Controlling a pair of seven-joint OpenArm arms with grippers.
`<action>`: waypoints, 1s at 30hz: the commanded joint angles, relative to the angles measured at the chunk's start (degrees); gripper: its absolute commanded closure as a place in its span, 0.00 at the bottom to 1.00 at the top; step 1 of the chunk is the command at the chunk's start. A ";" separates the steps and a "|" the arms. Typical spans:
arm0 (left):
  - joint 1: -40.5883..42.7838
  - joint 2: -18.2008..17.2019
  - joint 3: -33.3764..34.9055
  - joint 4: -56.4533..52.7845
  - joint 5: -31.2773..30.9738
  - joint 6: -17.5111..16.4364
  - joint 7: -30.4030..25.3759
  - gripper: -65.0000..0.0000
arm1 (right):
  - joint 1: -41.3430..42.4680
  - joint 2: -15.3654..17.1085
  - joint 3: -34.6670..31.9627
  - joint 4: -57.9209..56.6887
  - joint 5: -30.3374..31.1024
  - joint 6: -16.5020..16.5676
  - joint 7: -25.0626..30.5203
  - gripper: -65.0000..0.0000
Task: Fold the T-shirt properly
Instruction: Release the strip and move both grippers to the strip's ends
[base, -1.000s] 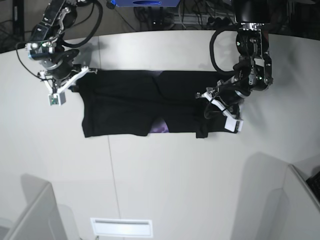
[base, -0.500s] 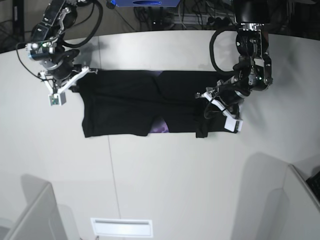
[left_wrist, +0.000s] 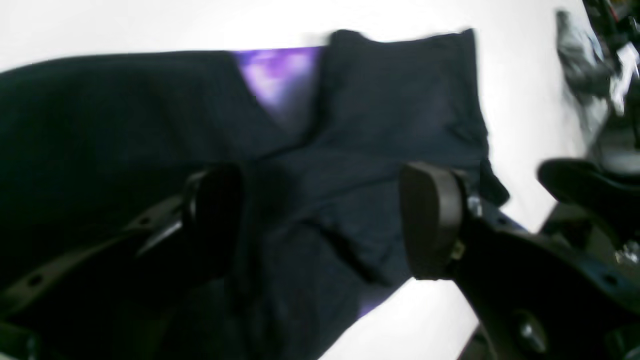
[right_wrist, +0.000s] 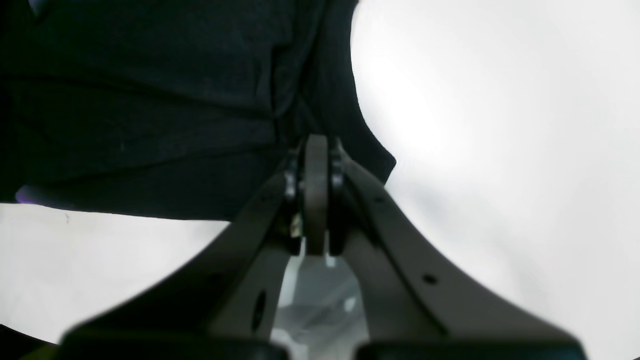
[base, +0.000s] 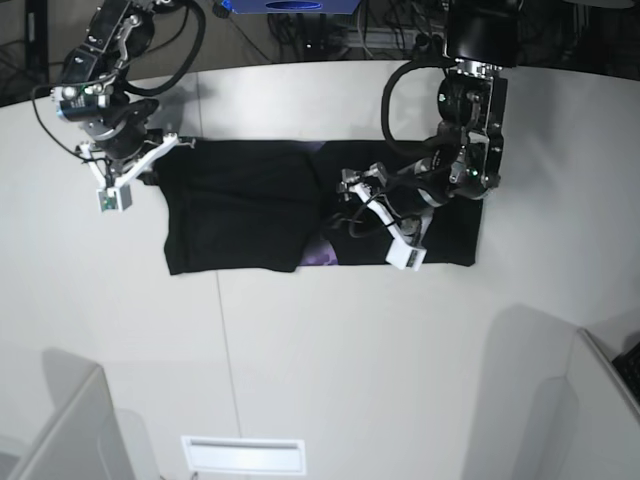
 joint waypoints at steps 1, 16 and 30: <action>-0.84 -0.15 0.29 1.74 -0.98 -0.49 -0.95 0.27 | 0.36 0.18 0.23 0.96 0.67 0.23 1.24 1.00; 12.79 -7.45 -33.73 12.38 -0.72 -0.67 -0.51 1.00 | 9.59 4.58 0.67 -2.73 19.83 0.14 -12.13 0.34; 19.20 -11.76 -45.95 10.27 -0.36 -0.93 -0.95 1.00 | 23.83 7.30 8.41 -26.56 15.70 -2.93 -16.17 0.21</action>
